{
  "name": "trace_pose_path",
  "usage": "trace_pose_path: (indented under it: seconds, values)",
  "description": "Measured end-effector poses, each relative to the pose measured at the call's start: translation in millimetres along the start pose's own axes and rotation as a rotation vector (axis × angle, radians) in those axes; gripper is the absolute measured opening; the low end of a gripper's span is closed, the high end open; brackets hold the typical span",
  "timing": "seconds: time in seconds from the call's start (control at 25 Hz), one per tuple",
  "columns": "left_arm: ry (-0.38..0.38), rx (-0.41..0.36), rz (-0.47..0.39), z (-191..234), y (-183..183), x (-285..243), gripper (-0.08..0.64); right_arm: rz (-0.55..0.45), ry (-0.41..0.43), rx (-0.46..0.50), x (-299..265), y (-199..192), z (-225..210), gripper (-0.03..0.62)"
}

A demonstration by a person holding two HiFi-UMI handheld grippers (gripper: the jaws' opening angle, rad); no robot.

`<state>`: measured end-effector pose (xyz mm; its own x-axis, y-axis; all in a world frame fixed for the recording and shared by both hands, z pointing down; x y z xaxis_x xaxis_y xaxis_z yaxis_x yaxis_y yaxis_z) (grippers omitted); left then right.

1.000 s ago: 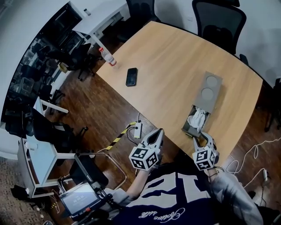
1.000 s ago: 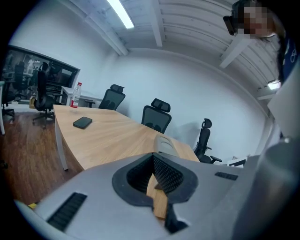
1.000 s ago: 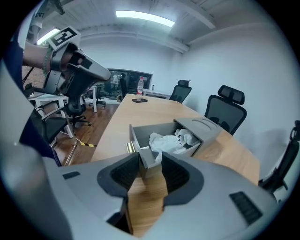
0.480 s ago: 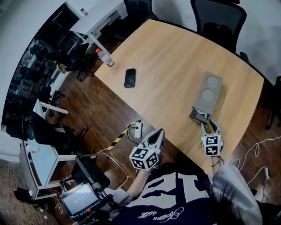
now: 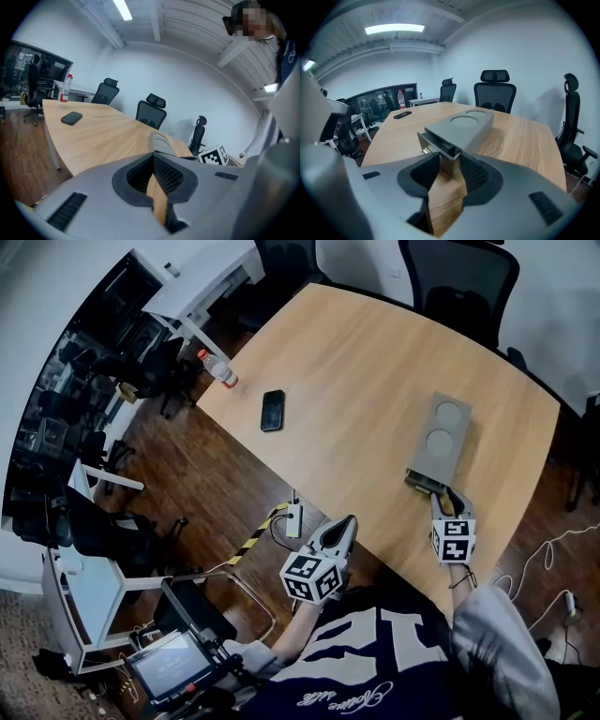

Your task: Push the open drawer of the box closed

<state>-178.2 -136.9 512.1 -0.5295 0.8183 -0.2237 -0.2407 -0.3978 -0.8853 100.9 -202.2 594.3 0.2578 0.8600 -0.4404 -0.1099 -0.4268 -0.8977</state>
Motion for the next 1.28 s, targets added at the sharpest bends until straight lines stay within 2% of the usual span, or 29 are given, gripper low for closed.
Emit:
trace_pose_path:
  seconds: [0.36,0.6,0.72,0.84,1.12,1.2,1.28]
  values:
    - [0.012,-0.009,-0.01,0.4,0.8,2.0,-0.002,0.014,-0.159,0.006,-5.9,2.7,3.4,0.15]
    - [0.028,-0.013,-0.019,0.9,2.6,10.9,-0.002,0.026,-0.134,-0.126,-16.1,6.5,-12.0,0.169]
    - [0.023,-0.015,-0.027,-1.1,2.8,13.4,-0.002,0.007,-0.136,-0.141,-9.5,5.3,-10.9,0.169]
    - [0.016,-0.016,-0.031,-3.6,0.7,18.1,-0.002,-0.019,-0.106,-0.171,5.7,3.9,-3.3,0.168]
    - [-0.035,-0.019,-0.028,-21.9,-8.0,25.9,-0.002,-0.098,0.006,-0.317,55.2,4.7,17.8,0.162]
    - [-0.056,-0.018,-0.027,-30.0,-13.1,30.7,-0.002,-0.12,0.018,-0.335,73.1,5.5,23.1,0.125]
    - [-0.072,-0.015,-0.025,-38.9,-19.4,37.1,-0.002,-0.139,0.028,-0.342,92.0,6.1,27.8,0.117]
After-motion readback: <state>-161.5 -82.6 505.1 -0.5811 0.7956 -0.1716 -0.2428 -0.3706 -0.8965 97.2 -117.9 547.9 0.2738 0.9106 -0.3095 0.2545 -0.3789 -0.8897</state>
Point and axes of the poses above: the fingertips, and each gripper's own axes: x backward along the fingers, z to its left, y out of its top, the point moved 8 cm from there along x, backward along the fingers, and after that the axes turned 10 degrees about -z, right-handed, at the moved point
